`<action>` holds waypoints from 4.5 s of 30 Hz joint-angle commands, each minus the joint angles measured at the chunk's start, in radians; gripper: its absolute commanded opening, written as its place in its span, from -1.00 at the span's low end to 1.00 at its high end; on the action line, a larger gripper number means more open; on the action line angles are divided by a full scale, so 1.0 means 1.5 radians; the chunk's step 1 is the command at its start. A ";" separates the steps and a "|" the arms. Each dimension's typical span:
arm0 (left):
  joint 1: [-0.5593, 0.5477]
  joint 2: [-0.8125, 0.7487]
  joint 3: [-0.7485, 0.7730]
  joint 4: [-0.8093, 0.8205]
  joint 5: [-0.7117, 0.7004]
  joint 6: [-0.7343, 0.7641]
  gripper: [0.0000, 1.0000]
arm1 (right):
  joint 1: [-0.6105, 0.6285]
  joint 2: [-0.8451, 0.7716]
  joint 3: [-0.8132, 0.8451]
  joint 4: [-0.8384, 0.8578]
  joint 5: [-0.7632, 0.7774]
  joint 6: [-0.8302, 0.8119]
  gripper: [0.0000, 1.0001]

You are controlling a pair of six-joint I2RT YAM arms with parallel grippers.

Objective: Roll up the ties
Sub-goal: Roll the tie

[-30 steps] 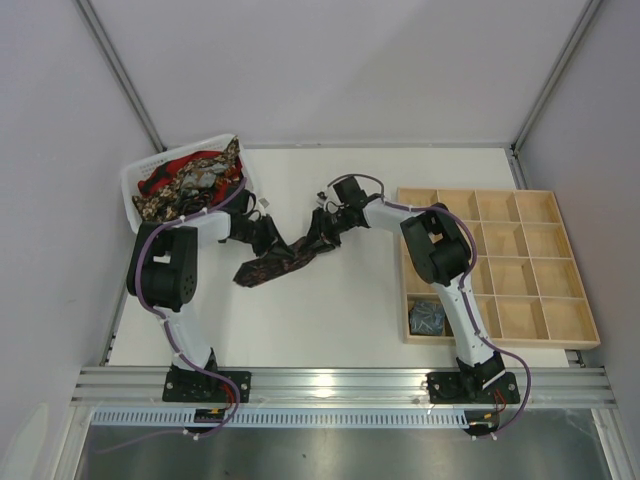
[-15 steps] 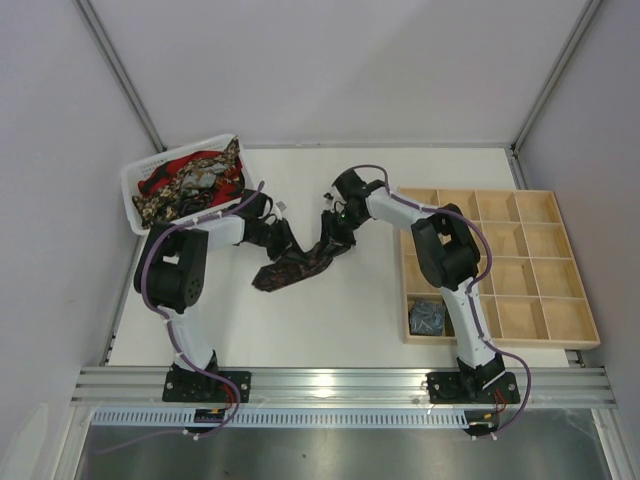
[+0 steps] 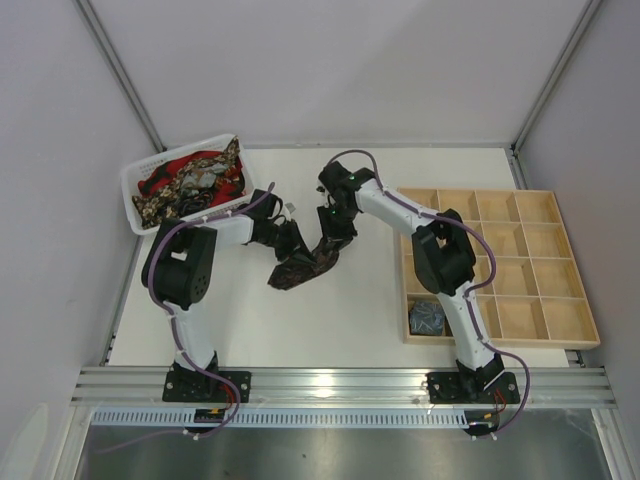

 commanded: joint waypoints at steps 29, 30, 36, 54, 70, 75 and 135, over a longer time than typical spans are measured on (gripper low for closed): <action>0.011 -0.073 -0.046 -0.045 -0.116 0.013 -0.63 | 0.166 0.102 0.187 -0.126 0.181 0.045 -0.82; 0.014 -0.080 -0.053 -0.047 -0.118 0.013 -0.62 | 0.167 0.104 0.186 -0.126 0.183 0.046 -0.82; 0.029 -0.145 -0.083 -0.079 -0.148 0.018 -0.60 | 0.169 0.119 0.191 -0.114 0.165 0.053 -0.66; 0.122 -0.296 -0.128 -0.160 -0.146 0.028 -0.61 | 0.137 0.049 0.116 0.029 -0.032 0.067 0.21; 0.119 -0.146 0.076 -0.122 -0.096 0.084 -0.51 | 0.050 -0.170 -0.081 0.138 -0.043 0.217 0.24; 0.082 -0.015 0.257 -0.218 -0.185 0.151 -0.59 | 0.052 -0.214 -0.223 0.142 0.071 0.374 -0.45; 0.062 -0.051 0.311 -0.347 -0.191 0.209 -0.45 | 0.127 -0.354 -0.368 0.244 0.305 0.060 0.46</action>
